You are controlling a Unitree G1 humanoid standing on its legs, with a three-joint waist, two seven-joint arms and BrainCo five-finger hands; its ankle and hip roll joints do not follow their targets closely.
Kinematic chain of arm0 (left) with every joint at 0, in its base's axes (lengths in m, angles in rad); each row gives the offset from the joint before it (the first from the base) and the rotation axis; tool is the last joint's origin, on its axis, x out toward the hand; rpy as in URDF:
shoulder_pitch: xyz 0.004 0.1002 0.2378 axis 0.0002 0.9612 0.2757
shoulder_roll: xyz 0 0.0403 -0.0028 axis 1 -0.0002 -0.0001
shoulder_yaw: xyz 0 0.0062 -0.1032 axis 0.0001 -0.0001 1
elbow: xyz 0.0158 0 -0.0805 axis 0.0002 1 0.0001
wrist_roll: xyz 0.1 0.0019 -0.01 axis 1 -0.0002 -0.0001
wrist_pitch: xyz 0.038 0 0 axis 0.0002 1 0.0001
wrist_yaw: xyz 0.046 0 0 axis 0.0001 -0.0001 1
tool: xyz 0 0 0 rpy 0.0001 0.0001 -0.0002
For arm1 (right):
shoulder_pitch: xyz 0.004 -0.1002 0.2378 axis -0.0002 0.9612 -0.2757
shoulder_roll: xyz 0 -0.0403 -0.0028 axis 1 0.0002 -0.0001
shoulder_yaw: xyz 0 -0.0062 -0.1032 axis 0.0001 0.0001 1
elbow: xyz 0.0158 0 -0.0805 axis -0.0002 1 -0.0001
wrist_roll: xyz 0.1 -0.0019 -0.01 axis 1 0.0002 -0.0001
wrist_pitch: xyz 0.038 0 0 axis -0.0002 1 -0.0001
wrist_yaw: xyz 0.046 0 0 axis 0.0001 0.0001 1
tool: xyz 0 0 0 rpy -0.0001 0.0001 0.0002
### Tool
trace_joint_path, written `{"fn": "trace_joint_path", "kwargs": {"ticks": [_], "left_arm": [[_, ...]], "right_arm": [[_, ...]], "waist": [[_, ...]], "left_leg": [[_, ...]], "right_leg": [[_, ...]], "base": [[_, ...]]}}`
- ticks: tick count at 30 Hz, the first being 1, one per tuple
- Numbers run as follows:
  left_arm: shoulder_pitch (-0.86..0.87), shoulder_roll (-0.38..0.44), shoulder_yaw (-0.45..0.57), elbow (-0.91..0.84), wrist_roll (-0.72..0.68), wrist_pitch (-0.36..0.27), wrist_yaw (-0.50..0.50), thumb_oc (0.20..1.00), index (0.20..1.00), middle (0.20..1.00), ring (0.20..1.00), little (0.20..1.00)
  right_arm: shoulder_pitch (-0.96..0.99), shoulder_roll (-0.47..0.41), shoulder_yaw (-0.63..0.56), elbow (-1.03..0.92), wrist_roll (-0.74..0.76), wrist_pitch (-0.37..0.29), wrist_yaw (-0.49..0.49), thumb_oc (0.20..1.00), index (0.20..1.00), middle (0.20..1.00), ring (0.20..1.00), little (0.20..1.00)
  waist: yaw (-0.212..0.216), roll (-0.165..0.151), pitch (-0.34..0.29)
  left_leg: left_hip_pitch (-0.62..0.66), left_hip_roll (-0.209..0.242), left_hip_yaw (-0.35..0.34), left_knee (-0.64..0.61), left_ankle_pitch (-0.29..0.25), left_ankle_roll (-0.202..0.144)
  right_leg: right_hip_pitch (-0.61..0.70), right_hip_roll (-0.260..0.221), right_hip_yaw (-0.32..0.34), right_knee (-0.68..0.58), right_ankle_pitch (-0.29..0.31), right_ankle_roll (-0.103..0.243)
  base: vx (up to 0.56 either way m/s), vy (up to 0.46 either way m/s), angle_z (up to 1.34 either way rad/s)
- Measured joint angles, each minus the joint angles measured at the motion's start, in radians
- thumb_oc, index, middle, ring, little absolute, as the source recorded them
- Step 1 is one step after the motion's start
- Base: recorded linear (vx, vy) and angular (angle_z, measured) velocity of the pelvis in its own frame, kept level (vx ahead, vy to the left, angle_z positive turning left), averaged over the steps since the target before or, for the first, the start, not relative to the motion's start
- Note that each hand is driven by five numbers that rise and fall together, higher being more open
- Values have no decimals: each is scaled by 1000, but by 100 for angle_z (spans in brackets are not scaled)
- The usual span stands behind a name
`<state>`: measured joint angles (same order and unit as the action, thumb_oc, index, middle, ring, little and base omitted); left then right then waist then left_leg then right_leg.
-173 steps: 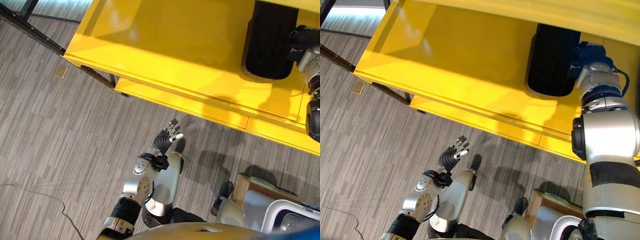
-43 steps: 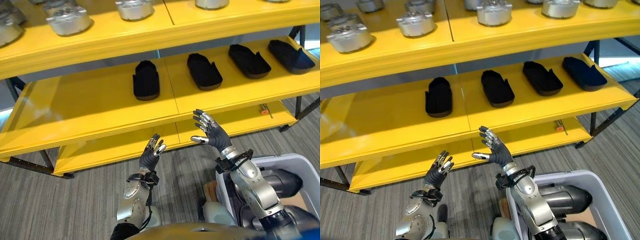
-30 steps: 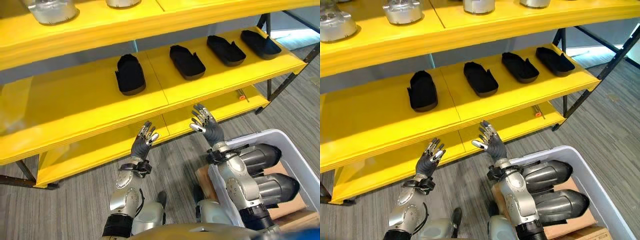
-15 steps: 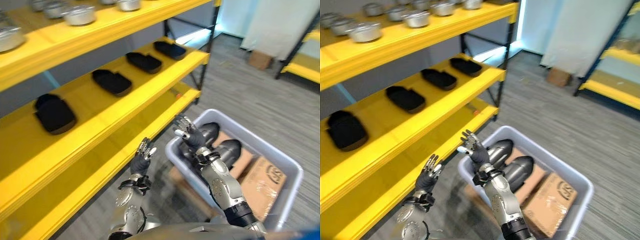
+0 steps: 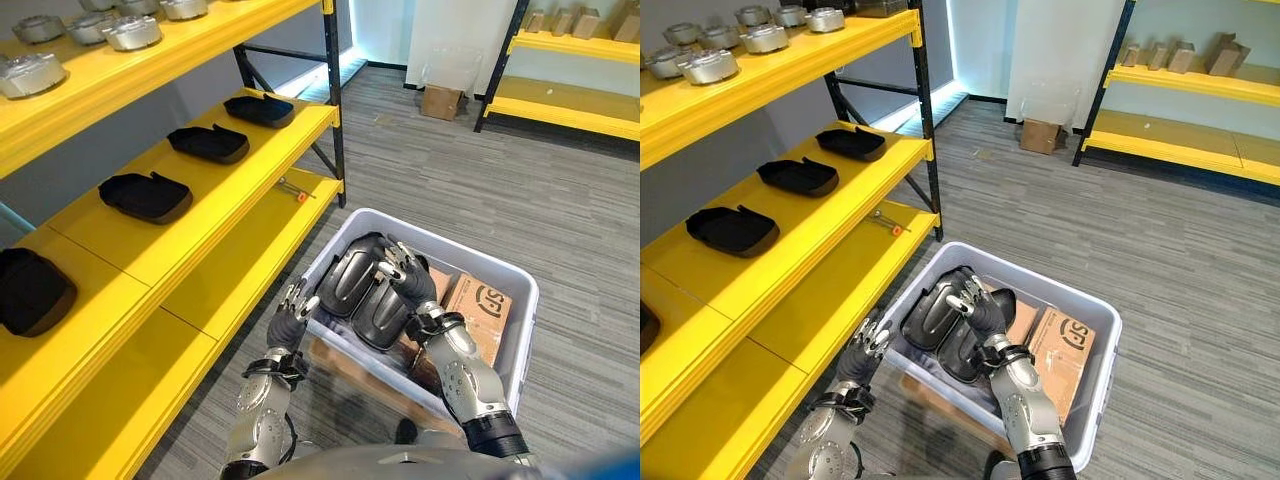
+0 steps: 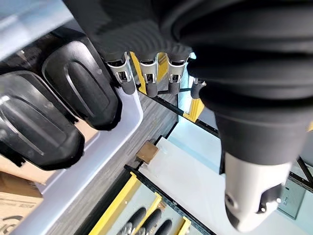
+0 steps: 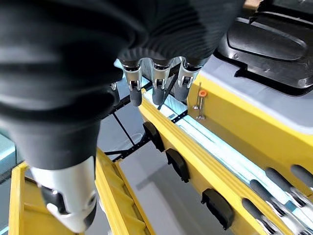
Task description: Move parts from the plastic box to the shelf.
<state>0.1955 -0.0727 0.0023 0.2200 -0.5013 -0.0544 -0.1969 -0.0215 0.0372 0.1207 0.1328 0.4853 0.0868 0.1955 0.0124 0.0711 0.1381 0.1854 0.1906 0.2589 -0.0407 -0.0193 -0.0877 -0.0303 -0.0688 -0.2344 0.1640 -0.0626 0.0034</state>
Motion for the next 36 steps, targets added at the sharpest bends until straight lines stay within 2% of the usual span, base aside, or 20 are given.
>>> {"fn": "trace_joint_path", "kwargs": {"ticks": [6, 8, 9, 10, 11, 14, 15, 17, 18, 21, 22, 23, 24, 25, 26, 27, 28, 31, 33, 36], "left_arm": [[-5, 0, -10, 0, 0, -2, -6, 1000, 1000, 1000, 1000, 1000], [-16, 2, -7, 2, 2, -3, -18, 1000, 1000, 1000, 1000, 1000], [-12, 1, -5, 7, 1, -3, -21, 1000, 1000, 1000, 1000, 1000], [-12, 1, -4, 15, 1, -3, -23, 1000, 1000, 1000, 1000, 1000], [-5, 7, 3, 47, 2, 0, -25, 1000, 1000, 1000, 1000, 1000], [-17, 9, 4, 43, 2, 2, -34, 1000, 1000, 1000, 1000, 1000], [-36, 10, 10, 45, 2, 5, -35, 1000, 1000, 1000, 1000, 1000], [-69, 12, 10, 45, 3, 6, -36, 1000, 1000, 1000, 1000, 1000], [-75, 11, 10, 45, 3, 5, -35, 1000, 1000, 1000, 1000, 1000], [-61, 12, 7, 44, 4, 6, -37, 1000, 1000, 1000, 1000, 1000], [-37, 3, -2, 43, 4, 7, -37, 1000, 1000, 1000, 1000, 1000], [-33, 3, -18, 41, 4, 7, -38, 1000, 1000, 1000, 1000, 1000], [-33, 6, -31, 41, 6, 7, -39, 1000, 1000, 1000, 1000, 1000], [-20, 17, -21, 31, 13, 0, -39, 1000, 1000, 1000, 1000, 1000], [-15, 17, -17, 30, 13, -3, -38, 1000, 1000, 1000, 1000, 1000], [-4, 27, -15, 29, 14, -2, -38, 1000, 1000, 1000, 1000, 1000], [2, 53, -19, 29, 20, 4, -38, 1000, 1000, 1000, 1000, 1000], [-1, 77, -38, 29, 21, 3, -39, 1000, 1000, 1000, 1000, 1000], [7, 80, -39, 29, 21, 3, -39, 1000, 1000, 1000, 1000, 1000], [15, 74, -43, 30, 20, 3, -43, 1000, 1000, 1000, 1000, 1000]], "right_arm": [[15, -2, -29, -1, 1, -1, 1, 1000, 1000, 1000, 1000, 1000], [28, -7, -39, 1, 1, -2, 0, 1000, 1000, 1000, 1000, 1000], [30, -8, -31, 1, 1, -1, 1, 1000, 1000, 1000, 1000, 1000], [30, -6, -22, 0, 1, -2, 0, 1000, 1000, 1000, 1000, 1000], [28, -6, -10, -7, 1, -5, 0, 1000, 1000, 1000, 1000, 1000], [12, -11, -2, -22, 1, -9, -3, 1000, 1000, 1000, 1000, 1000], [10, -9, -8, -15, 1, -9, -5, 1000, 1000, 1000, 1000, 1000], [8, -12, -18, -5, 1, -7, -10, 1000, 1000, 1000, 1000, 1000], [5, -12, -19, -6, 1, -8, -10, 1000, 1000, 1000, 1000, 1000], [3, 5, -50, -3, 4, -7, -7, 1000, 1000, 1000, 1000, 1000], [8, -15, -63, -10, 14, -9, -7, 1000, 1000, 1000, 1000, 1000], [16, -37, -66, -26, 24, -12, -7, 1000, 1000, 1000, 1000, 1000], [23, -52, -69, -34, 29, -20, -5, 1000, 1000, 1000, 1000, 1000], [30, -39, -70, -21, 37, -24, -5, 1000, 1000, 1000, 1000, 1000], [27, -35, -65, -9, 39, -24, -4, 1000, 1000, 1000, 1000, 1000], [24, -12, -62, -5, 40, -23, -4, 1000, 1000, 1000, 1000, 1000], [22, 29, -45, -5, 41, -25, -4, 1000, 1000, 1000, 1000, 1000], [32, 32, -42, -5, 41, -24, -2, 1000, 1000, 1000, 1000, 1000], [34, 37, -70, -4, 41, -25, -2, 1000, 1000, 1000, 1000, 1000], [41, 37, -97, -1, 41, -29, -3, 1000, 1000, 1000, 1000, 1000]], "waist": [[-40, 11, -13], [-33, -61, 29], [-16, -101, 38], [-8, -117, 44], [0, -151, 57], [0, -139, 64], [2, -128, 71], [16, -138, 78], [34, -136, 78], [37, -100, 65], [34, -40, 41], [28, -12, 33], [23, 17, 24], [40, -5, 24], [48, -23, 15], [61, -49, 12], [53, -88, 14], [41, -120, 11], [32, -141, 15], [15, -136, 20]], "left_leg": [[-27, -12, -3, 14, 6, 22], [-103, -31, -46, 229, 39, 7], [-143, -45, -76, 319, 87, -23], [-156, -48, -94, 356, 117, -33], [-195, -39, -145, 400, 117, -31], [-174, 18, -179, 155, 76, 25], [-159, 48, -221, 39, 74, 43], [-164, 98, -268, -49, 79, 31], [-163, 99, -279, -41, 78, 30], [-151, 93, -244, 0, 84, 17], [-134, 81, -228, 15, 74, 32], [-135, 81, -222, 16, 41, 76], [-132, 79, -214, 15, 33, 82], [-121, 45, -172, 14, 43, 20], [-114, 25, -132, 4, 48, 14], [-108, -2, -101, -3, 48, 9], [-83, -49, -77, -30, 57, -3], [-50, -77, -73, -49, 50, 8], [-26, -76, -71, -52, 44, 6], [-22, -66, -71, -53, 43, -1]], "right_leg": [[-40, -18, 5, 64, -27, 1], [-28, -55, 10, 97, -59, -10], [-20, -76, 24, 86, -61, -13], [-11, -85, 32, 74, -61, -15], [31, -85, 31, 15, -37, -35], [12, -36, 84, -9, -24, -31], [13, -2, 113, -32, -16, -41], [6, 18, 150, -53, -12, -36], [-2, 17, 172, -54, -8, -42], [6, 8, 184, -83, 23, -22], [7, 10, 182, -91, 55, -7], [3, 19, 177, -90, 60, 9], [-3, 24, 176, -86, 57, 24], [-22, -33, 170, -68, 45, 30], [-30, -76, 129, -68, 39, 20], [-31, -106, 135, -90, 56, 19], [-22, -153, 137, -117, 113, 32], [17, -177, 134, -153, 131, 48], [59, -173, 135, -188, 143, 87], [62, -159, 135, -194, 141, 117]], "base": [[69, -155, 4], [71, -242, -2], [20, -11, -28], [33, 36, -66], [29, 22, -61], [101, 100, -66], [81, 117, -63], [166, 331, -65], [183, 406, -87], [93, 330, -70], [70, 225, -53], [60, 305, -39], [46, 268, -18], [67, 344, -38], [69, 210, -68], [92, 238, -71], [86, 192, -45], [50, 106, -3], [56, 61, -3], [12, 6, -6]]}}
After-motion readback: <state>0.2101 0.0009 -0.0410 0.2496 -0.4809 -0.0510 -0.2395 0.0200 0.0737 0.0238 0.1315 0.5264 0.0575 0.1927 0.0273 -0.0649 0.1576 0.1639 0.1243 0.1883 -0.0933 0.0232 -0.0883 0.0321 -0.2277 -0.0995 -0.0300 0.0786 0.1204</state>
